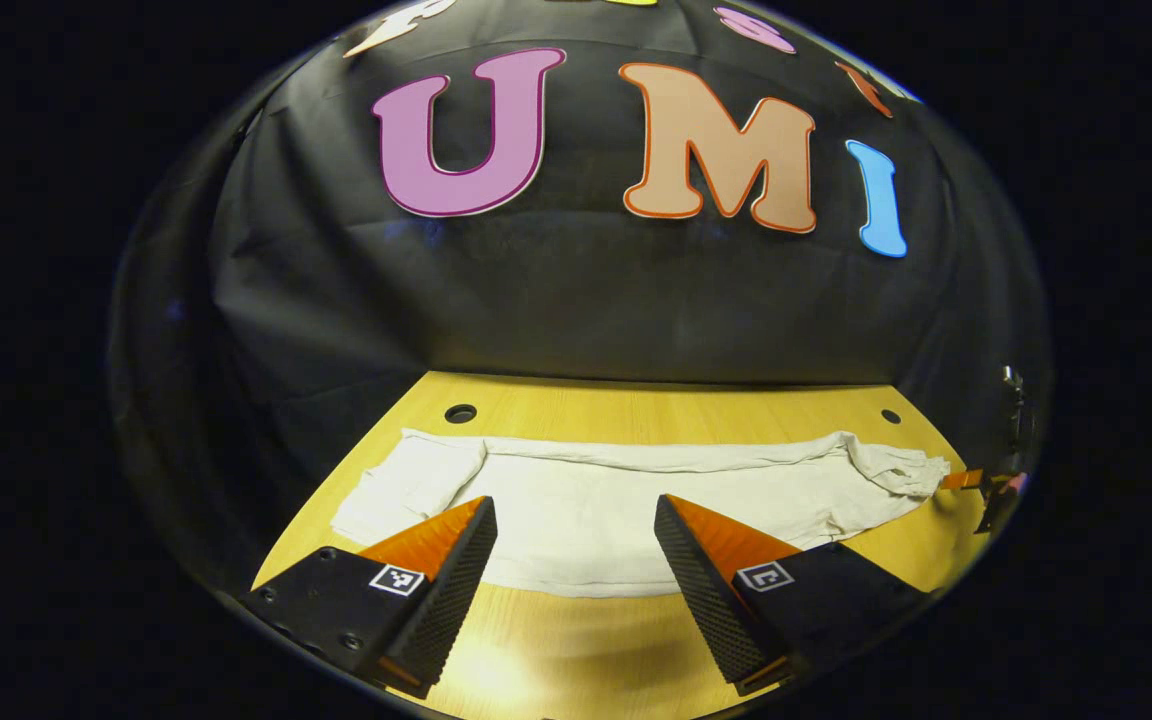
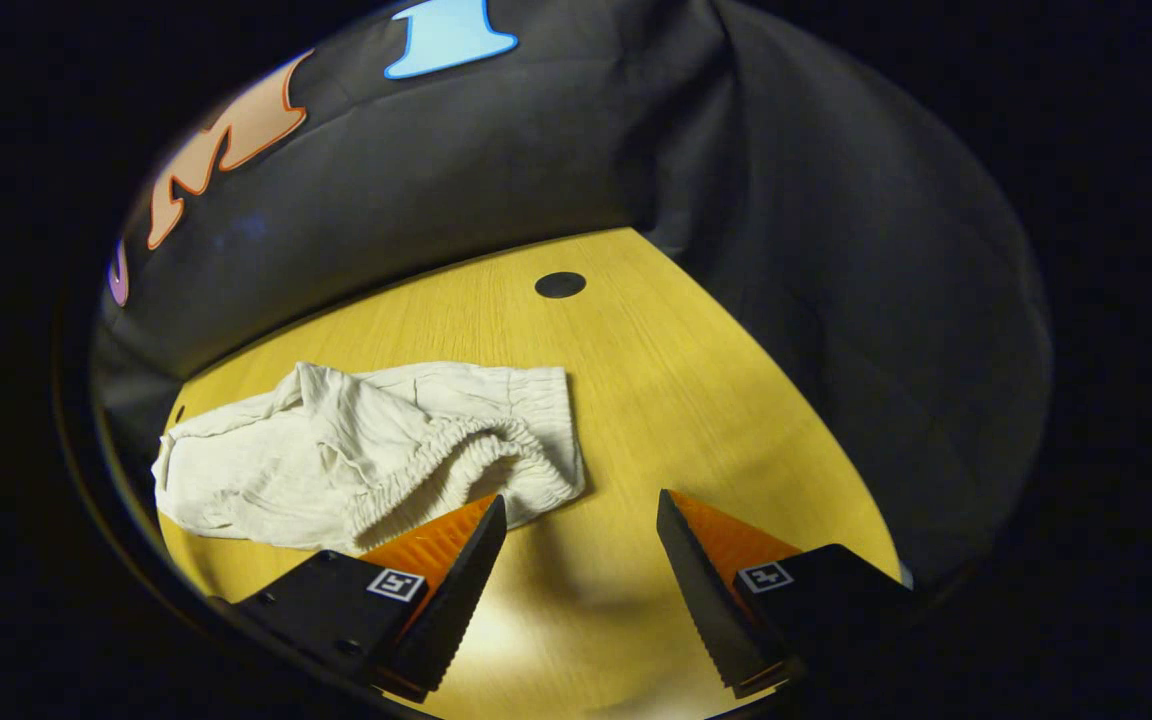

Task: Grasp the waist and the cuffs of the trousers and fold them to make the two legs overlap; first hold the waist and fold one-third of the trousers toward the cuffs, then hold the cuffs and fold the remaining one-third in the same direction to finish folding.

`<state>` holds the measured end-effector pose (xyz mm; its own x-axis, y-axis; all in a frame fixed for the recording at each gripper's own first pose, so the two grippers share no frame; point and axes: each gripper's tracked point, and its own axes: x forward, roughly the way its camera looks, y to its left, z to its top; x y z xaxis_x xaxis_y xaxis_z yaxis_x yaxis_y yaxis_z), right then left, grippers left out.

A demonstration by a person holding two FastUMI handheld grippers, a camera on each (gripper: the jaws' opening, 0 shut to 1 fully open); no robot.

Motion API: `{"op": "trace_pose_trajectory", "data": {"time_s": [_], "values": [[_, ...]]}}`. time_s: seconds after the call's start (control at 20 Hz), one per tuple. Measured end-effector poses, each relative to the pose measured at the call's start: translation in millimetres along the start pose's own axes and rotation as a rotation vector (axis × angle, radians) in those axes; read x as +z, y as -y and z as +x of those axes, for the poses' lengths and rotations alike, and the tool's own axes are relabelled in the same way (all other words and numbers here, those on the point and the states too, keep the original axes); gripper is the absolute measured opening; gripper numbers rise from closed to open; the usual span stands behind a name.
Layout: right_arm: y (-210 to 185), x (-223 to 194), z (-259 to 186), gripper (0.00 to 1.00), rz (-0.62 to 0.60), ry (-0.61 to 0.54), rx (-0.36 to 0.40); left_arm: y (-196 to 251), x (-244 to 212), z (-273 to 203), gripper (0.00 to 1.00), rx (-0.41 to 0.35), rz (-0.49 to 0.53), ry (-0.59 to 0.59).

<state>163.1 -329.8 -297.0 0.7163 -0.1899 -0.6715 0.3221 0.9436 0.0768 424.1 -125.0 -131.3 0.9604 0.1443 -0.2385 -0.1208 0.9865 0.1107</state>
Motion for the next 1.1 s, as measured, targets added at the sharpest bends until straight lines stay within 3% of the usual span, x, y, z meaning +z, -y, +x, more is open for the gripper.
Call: {"op": "trace_pose_trajectory", "data": {"time_s": [0.1, 0.25, 0.3, 0.35, 0.4, 0.45, 0.6, 0.7, 0.95, 1.0, 1.05, 1.1], "values": [[-8, 1, 4, 0.91, 0.058, 0.000, 0.034, 2, 3, -7, 0.97, 0.008, 0.018, 0.002], [-20, 8, 10, 0.93, 0.161, 0.001, 0.095, 4, 8, -20, 0.97, 0.011, 0.043, 0.013], [-24, 10, 12, 0.86, 0.201, -0.001, 0.114, 5, 9, -22, 0.97, 0.012, 0.048, 0.018], [-26, 11, 15, 0.85, 0.234, -0.005, 0.120, 8, 12, -23, 0.97, 0.012, 0.050, 0.023], [-25, 11, 17, 0.73, 0.256, -0.007, 0.118, 10, 13, -24, 0.97, 0.010, 0.049, 0.027], [-23, 9, 19, 0.80, 0.275, -0.011, 0.109, 12, 13, -27, 0.97, 0.008, 0.045, 0.030], [-19, 9, 20, 0.41, 0.351, -0.032, 0.108, 15, 13, -31, 0.97, 0.005, 0.038, 0.031], [-22, 13, 20, 0.22, 0.367, -0.014, 0.111, 13, 8, -29, 0.97, 0.013, 0.036, 0.021], [-28, 33, 1, 0.19, 0.269, 0.078, 0.099, 5, -1, -28, 0.97, 0.010, -0.006, 0.008], [-32, 39, -4, 0.14, 0.251, 0.100, 0.099, 2, -2, -28, 0.97, 0.011, -0.012, 0.008], [-35, 43, -9, 0.19, 0.229, 0.119, 0.095, -2, -3, -26, 0.97, 0.011, -0.021, 0.007], [-39, 46, -15, 0.14, 0.205, 0.135, 0.090, -6, -4, -24, 0.96, 0.008, -0.028, 0.007]]}}
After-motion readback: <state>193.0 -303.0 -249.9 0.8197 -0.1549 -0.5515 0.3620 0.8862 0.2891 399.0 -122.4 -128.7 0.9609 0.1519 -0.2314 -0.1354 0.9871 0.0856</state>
